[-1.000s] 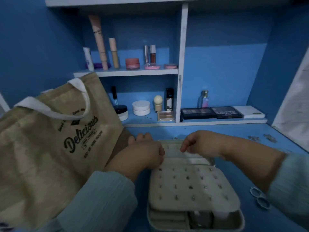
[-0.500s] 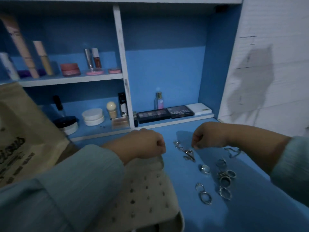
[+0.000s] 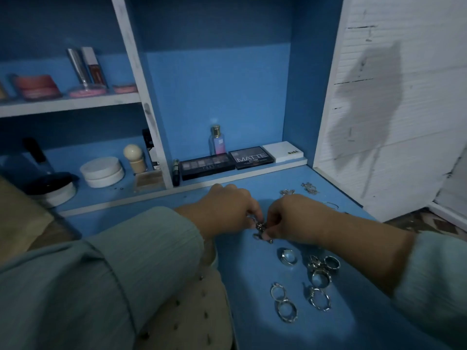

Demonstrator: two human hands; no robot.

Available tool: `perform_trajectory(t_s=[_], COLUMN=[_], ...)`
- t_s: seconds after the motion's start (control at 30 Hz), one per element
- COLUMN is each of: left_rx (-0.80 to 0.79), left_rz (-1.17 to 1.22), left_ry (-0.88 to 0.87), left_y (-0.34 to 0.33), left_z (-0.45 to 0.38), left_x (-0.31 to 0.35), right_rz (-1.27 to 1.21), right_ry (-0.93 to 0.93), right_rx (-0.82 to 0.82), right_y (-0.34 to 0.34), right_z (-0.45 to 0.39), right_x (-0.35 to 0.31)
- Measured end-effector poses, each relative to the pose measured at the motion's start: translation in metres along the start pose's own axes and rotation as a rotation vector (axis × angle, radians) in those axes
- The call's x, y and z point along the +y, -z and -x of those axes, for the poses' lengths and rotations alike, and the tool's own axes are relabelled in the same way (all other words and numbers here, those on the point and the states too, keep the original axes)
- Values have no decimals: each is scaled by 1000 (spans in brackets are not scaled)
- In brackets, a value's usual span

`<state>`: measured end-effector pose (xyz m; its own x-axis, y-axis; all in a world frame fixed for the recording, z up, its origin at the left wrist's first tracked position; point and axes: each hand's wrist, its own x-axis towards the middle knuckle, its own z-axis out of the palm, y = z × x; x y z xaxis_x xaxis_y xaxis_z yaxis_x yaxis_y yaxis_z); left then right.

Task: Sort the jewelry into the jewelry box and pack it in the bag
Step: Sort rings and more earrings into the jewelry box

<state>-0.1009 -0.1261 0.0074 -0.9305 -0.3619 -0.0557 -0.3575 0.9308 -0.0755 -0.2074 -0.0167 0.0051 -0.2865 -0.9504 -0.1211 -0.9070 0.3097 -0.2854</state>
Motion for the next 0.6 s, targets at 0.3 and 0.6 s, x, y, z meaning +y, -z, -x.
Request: perform_trajectory(t_s=[0.3,0.6], left_rx=[-1,3], left_rz=[-44,390], left_ry=[-13,175], left_y=[-7,3], left_z=[-9,-3], left_x=[-2,-2], right_rz=[-57,-743], right_ry=[0,-54], right_rx=[-69,98], right_y=[10,22], right_z=[2,15], right_x=[15,25])
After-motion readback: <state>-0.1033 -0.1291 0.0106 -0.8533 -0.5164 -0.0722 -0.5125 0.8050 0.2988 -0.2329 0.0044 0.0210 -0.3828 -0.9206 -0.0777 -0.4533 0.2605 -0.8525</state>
